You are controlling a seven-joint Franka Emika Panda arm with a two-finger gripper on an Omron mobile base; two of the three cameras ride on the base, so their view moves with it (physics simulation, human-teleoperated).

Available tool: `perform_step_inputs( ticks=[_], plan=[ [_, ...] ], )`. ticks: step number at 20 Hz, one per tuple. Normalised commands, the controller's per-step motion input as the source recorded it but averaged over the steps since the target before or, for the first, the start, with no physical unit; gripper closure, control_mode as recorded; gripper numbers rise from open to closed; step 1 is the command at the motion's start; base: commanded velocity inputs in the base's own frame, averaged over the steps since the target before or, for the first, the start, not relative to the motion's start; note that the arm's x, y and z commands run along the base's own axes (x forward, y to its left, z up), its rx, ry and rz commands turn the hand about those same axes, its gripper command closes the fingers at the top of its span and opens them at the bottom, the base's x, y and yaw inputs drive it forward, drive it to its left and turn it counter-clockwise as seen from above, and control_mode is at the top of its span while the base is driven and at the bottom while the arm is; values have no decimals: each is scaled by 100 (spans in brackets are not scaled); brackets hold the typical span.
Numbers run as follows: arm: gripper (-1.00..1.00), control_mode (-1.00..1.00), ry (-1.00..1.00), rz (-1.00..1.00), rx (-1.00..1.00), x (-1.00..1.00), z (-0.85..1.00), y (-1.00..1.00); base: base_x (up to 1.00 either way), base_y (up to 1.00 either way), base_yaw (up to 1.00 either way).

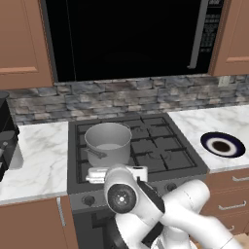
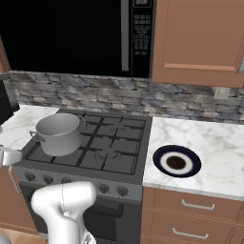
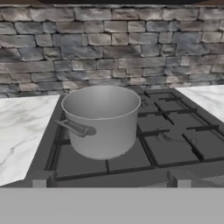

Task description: Retrieve the frozen meat and place it in the pot on a burner. Then turn the burner on.

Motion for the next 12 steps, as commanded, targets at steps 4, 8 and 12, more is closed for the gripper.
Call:
perform_step_inputs(
  ticks=[4, 8, 12],
  plan=[
    [-100, -100, -4, 0, 0, -35, -19, 0, 0, 0, 0],
    [-100, -100, -1, 5, 0, -40, -27, 0, 0, 0, 0],
    [-100, -100, 0, 8, -1, -21, -50, 0, 0, 0, 0]
  ],
)
